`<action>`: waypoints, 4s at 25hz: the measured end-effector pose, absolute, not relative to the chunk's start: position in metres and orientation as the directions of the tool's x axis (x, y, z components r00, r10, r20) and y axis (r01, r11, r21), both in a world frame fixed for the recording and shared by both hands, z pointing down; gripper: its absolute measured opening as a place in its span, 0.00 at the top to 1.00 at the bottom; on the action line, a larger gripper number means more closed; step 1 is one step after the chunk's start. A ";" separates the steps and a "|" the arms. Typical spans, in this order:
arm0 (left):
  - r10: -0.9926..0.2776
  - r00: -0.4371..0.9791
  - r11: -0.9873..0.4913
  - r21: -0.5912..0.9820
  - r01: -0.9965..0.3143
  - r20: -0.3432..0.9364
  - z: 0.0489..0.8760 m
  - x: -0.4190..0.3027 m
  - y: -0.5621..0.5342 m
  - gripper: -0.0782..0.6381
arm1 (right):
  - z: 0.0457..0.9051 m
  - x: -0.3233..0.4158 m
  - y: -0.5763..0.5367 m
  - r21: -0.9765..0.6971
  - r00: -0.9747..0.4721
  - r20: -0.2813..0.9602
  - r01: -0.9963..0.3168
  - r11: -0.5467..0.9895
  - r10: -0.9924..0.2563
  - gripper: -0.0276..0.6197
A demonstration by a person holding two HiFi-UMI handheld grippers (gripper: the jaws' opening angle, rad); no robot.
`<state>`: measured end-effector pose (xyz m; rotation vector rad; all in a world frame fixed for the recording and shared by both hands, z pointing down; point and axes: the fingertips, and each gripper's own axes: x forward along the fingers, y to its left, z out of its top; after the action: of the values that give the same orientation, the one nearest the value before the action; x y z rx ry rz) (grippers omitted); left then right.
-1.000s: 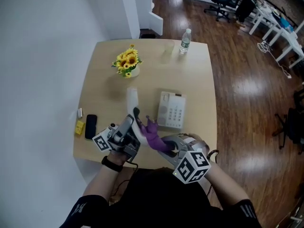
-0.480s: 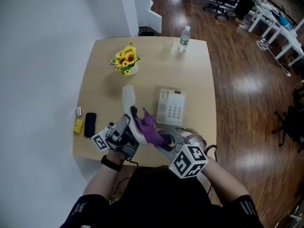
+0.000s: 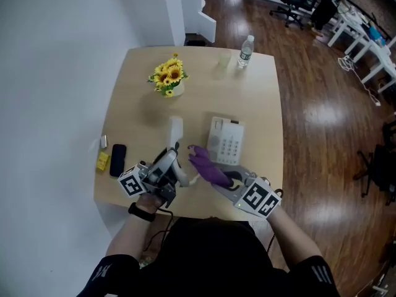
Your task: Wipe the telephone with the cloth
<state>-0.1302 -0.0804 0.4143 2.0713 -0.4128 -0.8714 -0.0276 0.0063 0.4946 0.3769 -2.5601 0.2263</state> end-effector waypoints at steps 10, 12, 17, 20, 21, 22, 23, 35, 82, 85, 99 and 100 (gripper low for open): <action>-0.636 0.772 -0.431 0.835 -0.342 -0.012 0.500 -0.133 -0.071 0.60 | 0.619 0.038 -0.153 0.226 -0.360 0.849 -0.416 0.881 -0.388 0.78; -0.632 0.775 -0.421 0.825 -0.377 0.032 0.508 -0.132 -0.068 0.60 | 0.643 0.044 -0.176 0.291 -0.259 0.883 -0.351 0.890 -0.391 0.78; -0.636 0.771 -0.413 0.828 -0.379 0.035 0.512 -0.134 -0.060 0.60 | 0.687 0.054 -0.225 0.478 0.007 0.878 -0.052 0.877 -0.479 0.77; -0.644 0.764 -0.394 0.839 -0.376 0.039 0.518 -0.140 -0.057 0.60 | 0.708 0.054 -0.244 0.496 0.105 0.859 0.069 0.866 -0.501 0.77; -0.645 0.763 -0.389 0.840 -0.379 0.046 0.520 -0.141 -0.056 0.60 | 0.714 0.053 -0.246 0.492 0.119 0.858 0.087 0.866 -0.499 0.77; -0.647 0.761 -0.384 0.841 -0.381 0.050 0.522 -0.143 -0.055 0.60 | 0.718 0.051 -0.246 0.487 0.125 0.859 0.102 0.867 -0.497 0.77; -0.648 0.760 -0.380 0.843 -0.381 0.051 0.524 -0.144 -0.055 0.60 | 0.720 0.049 -0.244 0.484 0.122 0.859 0.117 0.867 -0.496 0.77; -0.621 0.784 -0.406 0.845 -0.349 0.025 0.523 -0.135 -0.070 0.60 | 0.746 0.012 -0.147 0.386 0.056 0.906 0.293 0.875 -0.419 0.78; -0.634 0.532 -0.276 0.478 -0.833 0.561 0.683 -0.013 -0.191 0.60 | 0.559 0.113 0.003 -0.273 -0.657 0.534 -0.730 0.626 -0.533 0.78; -0.636 0.521 -0.295 0.445 -0.846 0.569 0.689 -0.004 -0.194 0.60 | 0.562 0.119 0.005 -0.277 -0.658 0.537 -0.729 0.626 -0.529 0.78; -0.607 0.535 -0.330 0.427 -0.842 0.587 0.707 0.009 -0.192 0.56 | 0.570 0.119 0.000 -0.348 -0.684 0.507 -0.719 0.602 -0.524 0.78; -0.600 0.549 -0.346 0.430 -0.834 0.582 0.704 0.009 -0.191 0.53 | 0.569 0.118 -0.001 -0.357 -0.687 0.501 -0.719 0.597 -0.527 0.78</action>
<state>0.0091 -0.1909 0.7039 2.0745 -1.1503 0.4209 0.1181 -0.0008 0.5687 1.0069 -2.4834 0.7786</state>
